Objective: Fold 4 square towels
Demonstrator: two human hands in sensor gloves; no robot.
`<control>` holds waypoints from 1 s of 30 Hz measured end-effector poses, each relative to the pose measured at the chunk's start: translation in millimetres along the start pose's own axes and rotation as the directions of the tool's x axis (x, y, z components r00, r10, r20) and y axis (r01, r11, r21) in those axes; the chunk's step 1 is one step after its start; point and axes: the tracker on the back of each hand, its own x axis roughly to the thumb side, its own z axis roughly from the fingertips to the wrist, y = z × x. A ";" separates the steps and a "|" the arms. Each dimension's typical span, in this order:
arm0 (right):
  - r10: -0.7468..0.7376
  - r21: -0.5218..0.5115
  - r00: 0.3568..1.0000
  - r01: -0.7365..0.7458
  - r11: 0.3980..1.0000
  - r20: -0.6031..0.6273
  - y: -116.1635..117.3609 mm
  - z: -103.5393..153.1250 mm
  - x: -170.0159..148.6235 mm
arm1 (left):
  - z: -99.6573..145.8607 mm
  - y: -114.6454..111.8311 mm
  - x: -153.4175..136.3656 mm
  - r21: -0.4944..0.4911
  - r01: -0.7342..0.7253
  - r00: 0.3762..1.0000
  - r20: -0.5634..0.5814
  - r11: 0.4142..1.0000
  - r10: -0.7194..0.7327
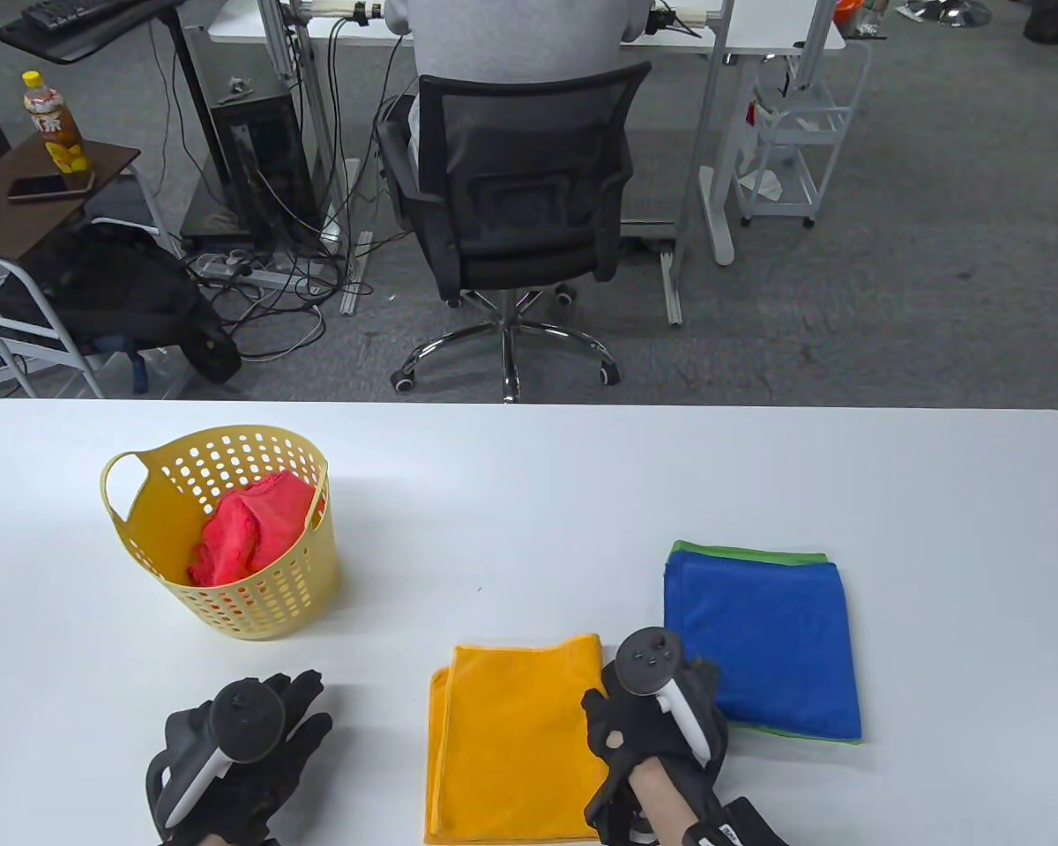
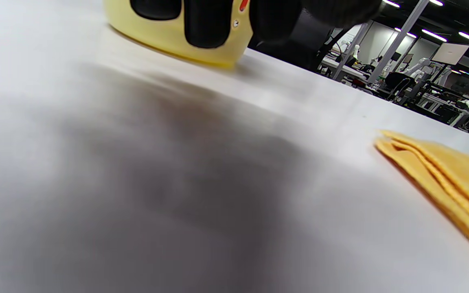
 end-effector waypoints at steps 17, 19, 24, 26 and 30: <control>-0.085 -0.399 0.984 0.141 0.906 0.155 -208.5 14.0 26.8 | -1.8 -3.1 -1.2 -0.013 0.006 1.000 -0.019 1.000 -0.006; -0.140 -0.415 0.983 0.178 0.892 0.122 -222.1 7.2 2.0 | -2.5 -1.8 -2.6 -0.009 0.001 1.000 -0.027 1.000 -0.001; -0.229 -0.384 0.957 0.146 0.912 -0.178 -199.9 -41.8 -108.1 | -5.7 -3.8 -5.1 -0.021 0.008 0.999 -0.049 1.000 -0.009; -0.202 -0.421 0.936 0.066 0.905 -0.289 -184.2 -55.2 -146.6 | -6.3 -5.5 -4.8 -0.026 0.017 0.998 -0.055 1.000 -0.018; -0.046 -0.410 0.922 -0.126 0.903 -0.386 -174.6 -60.5 -166.1 | -7.0 -8.2 -2.2 -0.025 0.052 0.997 -0.062 0.998 -0.053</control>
